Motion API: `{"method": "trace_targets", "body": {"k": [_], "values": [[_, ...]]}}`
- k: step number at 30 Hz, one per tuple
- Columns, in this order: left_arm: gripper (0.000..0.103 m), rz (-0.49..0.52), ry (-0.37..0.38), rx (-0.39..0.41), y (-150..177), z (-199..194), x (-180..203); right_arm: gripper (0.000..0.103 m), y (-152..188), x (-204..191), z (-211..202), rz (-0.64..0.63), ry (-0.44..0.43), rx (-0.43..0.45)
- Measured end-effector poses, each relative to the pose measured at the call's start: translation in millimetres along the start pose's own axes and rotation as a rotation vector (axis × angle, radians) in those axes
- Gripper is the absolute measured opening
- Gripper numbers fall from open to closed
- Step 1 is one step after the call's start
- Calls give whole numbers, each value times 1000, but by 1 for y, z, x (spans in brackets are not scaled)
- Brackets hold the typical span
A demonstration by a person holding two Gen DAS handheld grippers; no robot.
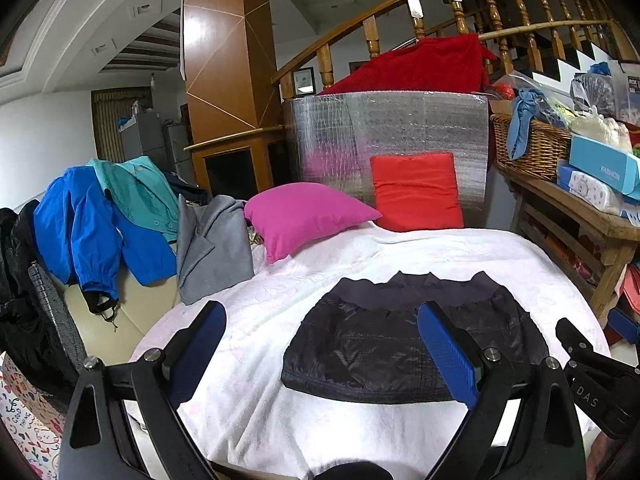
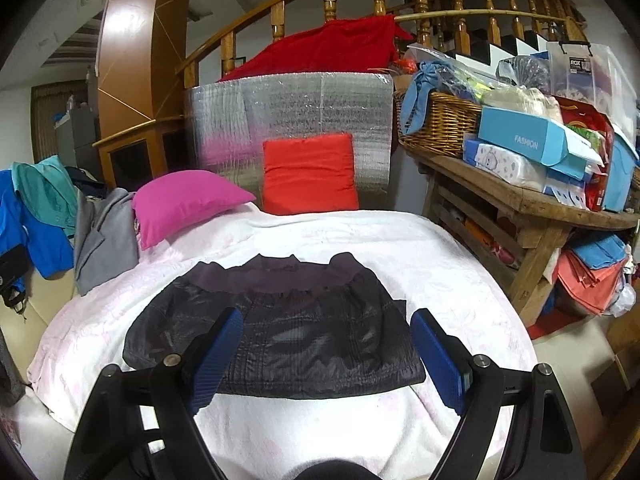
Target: Fold large clothes
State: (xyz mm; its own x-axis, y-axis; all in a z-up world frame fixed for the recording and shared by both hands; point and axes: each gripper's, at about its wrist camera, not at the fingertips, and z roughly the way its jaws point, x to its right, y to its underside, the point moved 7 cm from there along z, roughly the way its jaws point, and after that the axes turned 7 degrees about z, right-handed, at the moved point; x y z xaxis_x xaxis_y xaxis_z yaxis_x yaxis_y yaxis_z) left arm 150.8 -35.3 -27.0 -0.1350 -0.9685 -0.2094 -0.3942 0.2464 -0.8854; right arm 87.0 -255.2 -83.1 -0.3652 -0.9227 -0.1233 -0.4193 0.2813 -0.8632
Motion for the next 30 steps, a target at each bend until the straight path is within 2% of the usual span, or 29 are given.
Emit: {"method": "trace_targets", "body": {"k": [19,30], "values": [[97,-20,7,-37,0,37,-5,88,-4,-15,29,-17,20,-24],[97,-24,13,-47,3,45,-4,88,-4,-19,36,-21,22,-28]]}}
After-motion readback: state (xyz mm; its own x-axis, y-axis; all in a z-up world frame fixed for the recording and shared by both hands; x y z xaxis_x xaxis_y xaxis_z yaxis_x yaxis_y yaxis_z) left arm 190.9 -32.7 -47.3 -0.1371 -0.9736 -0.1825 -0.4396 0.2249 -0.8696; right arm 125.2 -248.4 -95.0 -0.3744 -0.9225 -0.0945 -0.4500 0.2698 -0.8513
